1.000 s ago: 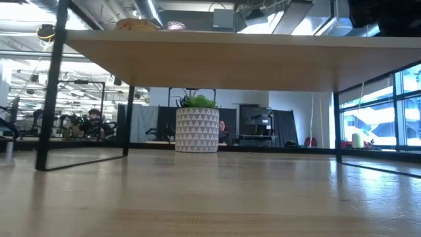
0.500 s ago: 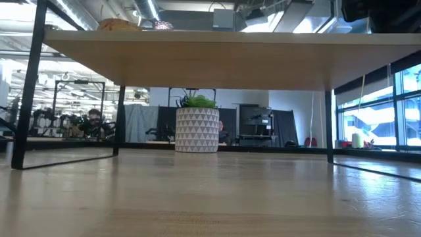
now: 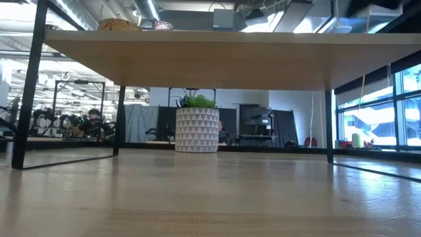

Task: Pick & Place candle stick holders
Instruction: Adjust the pink glass handle holder

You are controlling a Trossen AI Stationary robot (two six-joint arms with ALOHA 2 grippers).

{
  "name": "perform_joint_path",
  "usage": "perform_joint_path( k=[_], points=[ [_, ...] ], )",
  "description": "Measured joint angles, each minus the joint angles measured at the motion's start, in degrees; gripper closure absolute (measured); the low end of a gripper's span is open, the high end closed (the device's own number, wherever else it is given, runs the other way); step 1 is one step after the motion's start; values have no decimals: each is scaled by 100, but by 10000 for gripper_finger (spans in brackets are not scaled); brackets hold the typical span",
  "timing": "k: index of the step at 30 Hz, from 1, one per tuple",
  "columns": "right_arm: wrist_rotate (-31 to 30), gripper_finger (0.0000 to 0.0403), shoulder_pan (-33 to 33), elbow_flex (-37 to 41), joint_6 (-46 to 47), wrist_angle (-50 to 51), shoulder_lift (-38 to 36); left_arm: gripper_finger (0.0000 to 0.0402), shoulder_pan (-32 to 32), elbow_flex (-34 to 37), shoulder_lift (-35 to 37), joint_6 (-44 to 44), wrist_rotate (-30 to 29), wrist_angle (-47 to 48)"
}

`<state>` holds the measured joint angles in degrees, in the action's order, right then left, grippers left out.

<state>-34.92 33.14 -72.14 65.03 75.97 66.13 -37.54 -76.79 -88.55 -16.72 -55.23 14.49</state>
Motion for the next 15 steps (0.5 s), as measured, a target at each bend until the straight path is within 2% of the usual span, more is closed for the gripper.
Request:
perform_joint_path(
  k=[2, 4, 7, 10, 13, 15],
  points=[
    [-276, 403, -130, -127, -501, -501, 2, 400, -89, 0, 53, -129, -198, -338],
    [-279, 403, -348, -146, -1237, -1272, 59, 400, -204, -1, 112, -190, -157, -634],
    [102, 403, -758, -146, -2332, -2330, 329, 400, -392, 0, 130, -188, 58, -756],
    [542, 403, -1192, -144, -3223, -3187, 770, 400, -593, 0, 145, -97, 11, -772],
    [905, 403, -1635, -143, -3931, -3871, 1290, 400, -775, 0, 172, 67, -451, -795],
    [1111, 403, -1925, -139, -4194, -4236, 1647, 400, -905, 0, 172, 166, -1117, -785]
  ],
)
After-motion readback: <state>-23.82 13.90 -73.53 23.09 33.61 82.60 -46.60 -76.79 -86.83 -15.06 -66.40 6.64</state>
